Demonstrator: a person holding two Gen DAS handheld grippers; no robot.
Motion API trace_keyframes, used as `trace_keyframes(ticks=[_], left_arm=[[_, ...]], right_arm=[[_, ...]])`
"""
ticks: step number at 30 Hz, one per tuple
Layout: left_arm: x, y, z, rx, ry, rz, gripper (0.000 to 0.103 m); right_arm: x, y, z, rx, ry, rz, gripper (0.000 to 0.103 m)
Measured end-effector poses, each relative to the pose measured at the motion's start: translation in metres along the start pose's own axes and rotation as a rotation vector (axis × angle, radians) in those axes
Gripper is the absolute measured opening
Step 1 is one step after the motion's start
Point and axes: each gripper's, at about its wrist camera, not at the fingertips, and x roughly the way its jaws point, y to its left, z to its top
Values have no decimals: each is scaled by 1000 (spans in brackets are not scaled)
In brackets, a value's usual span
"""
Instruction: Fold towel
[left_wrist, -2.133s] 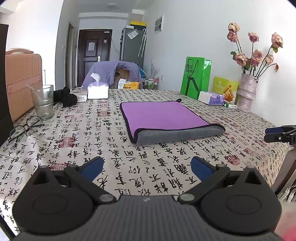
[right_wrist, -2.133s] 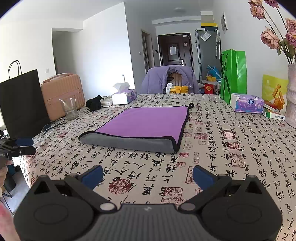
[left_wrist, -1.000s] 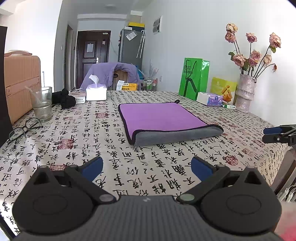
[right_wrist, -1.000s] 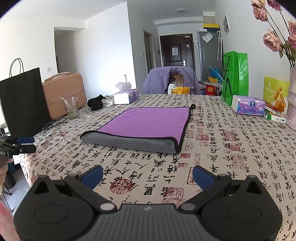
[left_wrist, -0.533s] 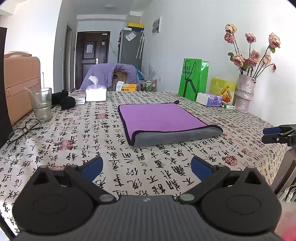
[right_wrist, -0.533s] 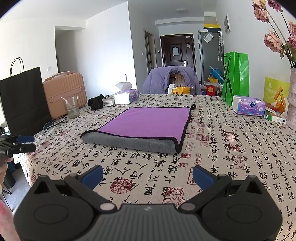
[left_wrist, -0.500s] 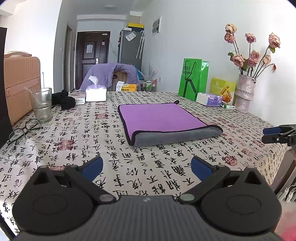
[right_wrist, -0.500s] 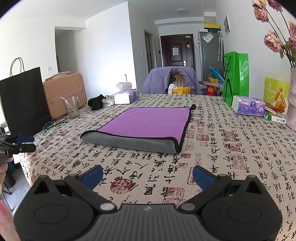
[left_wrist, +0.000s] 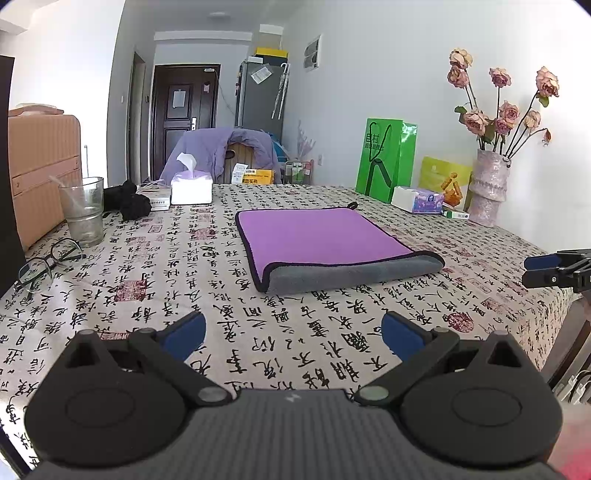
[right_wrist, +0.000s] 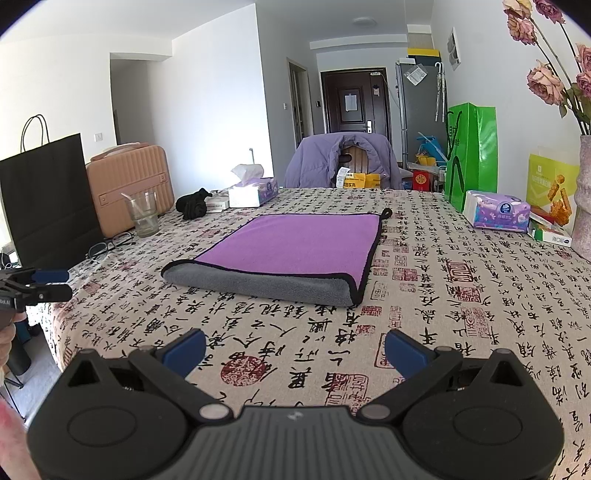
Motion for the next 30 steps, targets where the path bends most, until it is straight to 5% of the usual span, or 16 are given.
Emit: trace_keyframes(ticks=[30], left_arm=[[22,0,21,6,-9,-7,103]], right_arm=[[18,-11,18,-4,9,-3,103]])
